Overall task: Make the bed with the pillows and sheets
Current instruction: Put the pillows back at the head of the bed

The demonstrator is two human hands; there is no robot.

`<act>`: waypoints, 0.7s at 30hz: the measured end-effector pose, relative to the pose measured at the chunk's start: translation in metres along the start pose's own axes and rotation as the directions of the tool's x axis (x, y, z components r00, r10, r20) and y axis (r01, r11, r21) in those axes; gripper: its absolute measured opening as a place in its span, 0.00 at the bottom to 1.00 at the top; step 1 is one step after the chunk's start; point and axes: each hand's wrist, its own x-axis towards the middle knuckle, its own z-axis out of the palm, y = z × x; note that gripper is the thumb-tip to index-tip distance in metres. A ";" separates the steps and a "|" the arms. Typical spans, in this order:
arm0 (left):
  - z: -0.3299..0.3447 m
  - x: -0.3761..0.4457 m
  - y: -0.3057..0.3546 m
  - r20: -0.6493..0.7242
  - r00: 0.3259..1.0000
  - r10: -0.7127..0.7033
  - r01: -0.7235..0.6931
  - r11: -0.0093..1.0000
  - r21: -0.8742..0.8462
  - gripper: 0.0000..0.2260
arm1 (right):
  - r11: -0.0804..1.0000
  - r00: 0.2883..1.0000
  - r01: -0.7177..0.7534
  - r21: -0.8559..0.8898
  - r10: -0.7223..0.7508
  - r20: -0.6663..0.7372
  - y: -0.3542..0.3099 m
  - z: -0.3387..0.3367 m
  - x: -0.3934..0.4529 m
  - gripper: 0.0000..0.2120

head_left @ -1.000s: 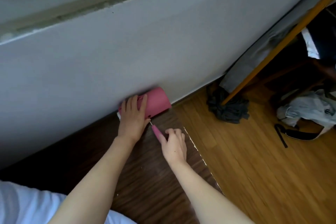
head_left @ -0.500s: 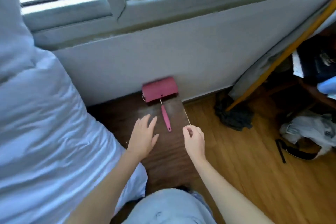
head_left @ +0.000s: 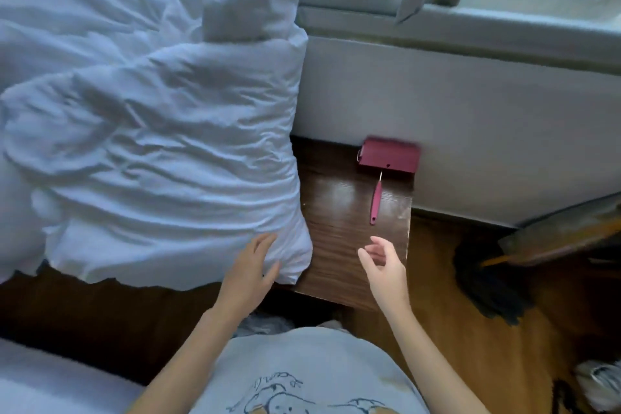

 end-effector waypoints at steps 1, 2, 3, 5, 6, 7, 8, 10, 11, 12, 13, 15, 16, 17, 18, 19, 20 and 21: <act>-0.010 -0.006 -0.008 -0.039 0.999 -0.023 0.022 0.999 -0.026 0.23 | 1.000 1.000 0.014 -0.004 -0.014 0.022 -0.004 0.007 -0.003 0.17; -0.020 -0.011 -0.016 -0.078 0.996 -0.050 0.046 0.997 -0.055 0.23 | 1.000 0.999 0.028 -0.009 -0.028 0.046 -0.009 0.014 -0.006 0.17; -0.030 -0.014 -0.024 -0.116 0.990 -0.084 0.074 0.994 -0.085 0.23 | 0.999 0.996 0.045 -0.016 -0.044 0.072 -0.014 0.022 -0.009 0.18; -0.051 -0.019 -0.040 -0.182 0.971 -0.153 0.127 0.980 -0.150 0.23 | 0.995 0.988 0.090 -0.038 -0.084 0.129 -0.029 0.040 -0.013 0.19; -0.062 -0.020 -0.049 -0.214 0.961 -0.178 0.141 0.974 -0.179 0.23 | 0.991 0.981 0.124 -0.052 -0.114 0.154 -0.039 0.051 -0.014 0.20; -0.072 -0.021 -0.058 -0.246 0.949 -0.198 0.150 0.968 -0.203 0.23 | 0.985 0.973 0.162 -0.064 -0.148 0.177 -0.048 0.062 -0.016 0.20; -0.082 -0.021 -0.069 -0.272 0.937 -0.220 0.161 0.961 -0.224 0.23 | 0.978 0.964 0.197 -0.075 -0.179 0.198 -0.058 0.075 -0.018 0.21; -0.100 -0.022 -0.092 -0.302 0.917 -0.260 0.180 0.947 -0.267 0.23 | 0.964 0.946 0.254 -0.082 -0.230 0.231 -0.078 0.104 -0.022 0.22; -0.110 -0.022 -0.105 -0.309 0.911 -0.273 0.183 0.939 -0.290 0.23 | 0.957 0.937 0.280 -0.079 -0.255 0.239 -0.087 0.120 -0.025 0.21; -0.119 -0.022 -0.120 -0.316 0.907 -0.279 0.180 0.934 -0.308 0.23 | 0.947 0.928 0.311 -0.082 -0.283 0.243 -0.096 0.138 -0.028 0.21; -0.130 -0.023 -0.137 -0.322 0.905 -0.277 0.172 0.932 -0.318 0.24 | 0.934 0.916 0.347 -0.087 -0.317 0.247 -0.105 0.158 -0.031 0.21; -0.152 -0.026 -0.177 -0.330 0.905 -0.270 0.157 0.930 -0.332 0.24 | 0.906 0.890 0.412 -0.099 -0.378 0.255 -0.126 0.203 -0.042 0.21; -0.165 -0.029 -0.200 -0.330 0.904 -0.272 0.157 0.929 -0.336 0.23 | 0.888 0.874 0.448 -0.101 -0.412 0.259 -0.138 0.229 -0.050 0.21; -0.178 -0.035 -0.224 -0.327 0.904 -0.277 0.162 0.928 -0.337 0.23 | 0.871 0.856 0.482 -0.099 -0.444 0.265 -0.149 0.255 -0.060 0.21; -0.194 -0.040 -0.250 -0.318 0.906 -0.279 0.171 0.929 -0.327 0.23 | 0.855 0.840 0.510 -0.096 -0.470 0.272 -0.161 0.283 -0.071 0.22; -0.210 -0.048 -0.276 -0.317 0.906 -0.282 0.182 0.933 -0.310 0.22 | 0.840 0.821 0.536 -0.087 -0.494 0.285 -0.174 0.311 -0.083 0.23; -0.225 -0.058 -0.301 -0.315 0.904 -0.290 0.199 0.936 -0.290 0.22 | 0.829 0.804 0.554 -0.075 -0.510 0.306 -0.185 0.339 -0.095 0.23; -0.241 -0.069 -0.324 -0.317 0.900 -0.300 0.216 0.937 -0.273 0.22 | 0.820 0.787 0.569 -0.062 -0.522 0.330 -0.197 0.366 -0.107 0.22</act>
